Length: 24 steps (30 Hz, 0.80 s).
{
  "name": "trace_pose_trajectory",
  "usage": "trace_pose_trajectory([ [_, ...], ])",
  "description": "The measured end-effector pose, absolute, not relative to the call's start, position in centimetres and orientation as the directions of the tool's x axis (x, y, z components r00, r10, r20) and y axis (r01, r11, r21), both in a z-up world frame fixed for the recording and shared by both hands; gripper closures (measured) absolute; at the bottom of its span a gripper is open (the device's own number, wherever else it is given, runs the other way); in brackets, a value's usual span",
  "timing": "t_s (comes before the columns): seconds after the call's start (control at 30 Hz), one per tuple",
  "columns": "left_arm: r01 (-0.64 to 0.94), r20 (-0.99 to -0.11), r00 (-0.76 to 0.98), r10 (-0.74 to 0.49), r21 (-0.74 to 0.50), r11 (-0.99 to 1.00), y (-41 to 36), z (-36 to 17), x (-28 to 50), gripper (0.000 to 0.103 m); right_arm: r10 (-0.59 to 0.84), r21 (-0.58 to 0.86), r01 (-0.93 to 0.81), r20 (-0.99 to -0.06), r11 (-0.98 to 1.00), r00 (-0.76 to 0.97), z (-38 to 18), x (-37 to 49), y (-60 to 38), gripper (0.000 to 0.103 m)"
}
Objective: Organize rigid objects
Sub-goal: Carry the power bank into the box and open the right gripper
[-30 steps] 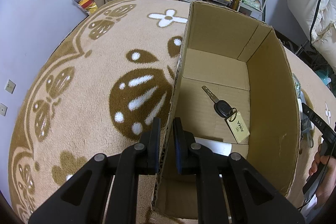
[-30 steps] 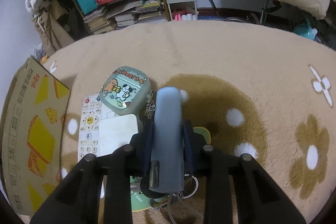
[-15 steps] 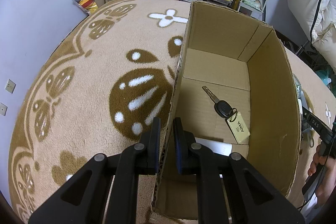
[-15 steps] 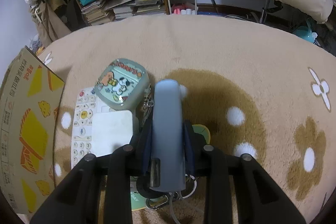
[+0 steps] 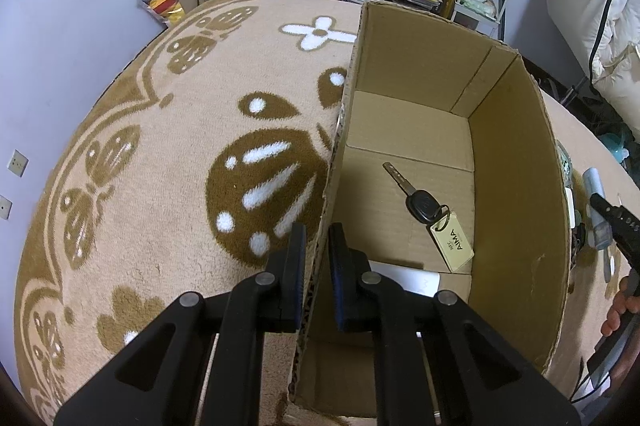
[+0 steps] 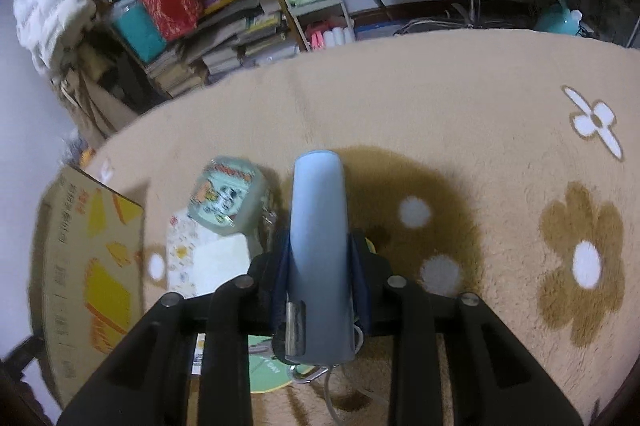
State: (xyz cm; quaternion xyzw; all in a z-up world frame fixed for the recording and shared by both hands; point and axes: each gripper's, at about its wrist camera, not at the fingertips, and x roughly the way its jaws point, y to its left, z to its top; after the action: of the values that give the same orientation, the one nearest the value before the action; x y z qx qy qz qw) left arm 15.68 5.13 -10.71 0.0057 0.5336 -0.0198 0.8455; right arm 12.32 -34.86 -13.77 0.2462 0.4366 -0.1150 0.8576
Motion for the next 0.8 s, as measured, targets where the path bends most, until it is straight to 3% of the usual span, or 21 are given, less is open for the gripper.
trace_pose_trajectory([
  [0.27,0.040,-0.905,0.426,-0.018,-0.001,0.999,4.9,-10.7,15.7,0.091,0.042,0.331,0.295,-0.726,0.896,0.686,-9.4,12.6,-31.1,0.072],
  [0.57,0.034,-0.906,0.421,-0.037,-0.025,0.999,5.1,-10.7,15.8,0.091,0.180,0.379,0.090,-0.619,0.921,0.765,-3.4,13.2,-23.3,0.072],
  [0.8,0.032,-0.906,0.421,-0.037,-0.026,0.999,5.0,-10.8,15.8,0.090,0.259,0.347,-0.043,-0.607,0.937,0.751,-1.5,14.3,-17.6,0.072],
])
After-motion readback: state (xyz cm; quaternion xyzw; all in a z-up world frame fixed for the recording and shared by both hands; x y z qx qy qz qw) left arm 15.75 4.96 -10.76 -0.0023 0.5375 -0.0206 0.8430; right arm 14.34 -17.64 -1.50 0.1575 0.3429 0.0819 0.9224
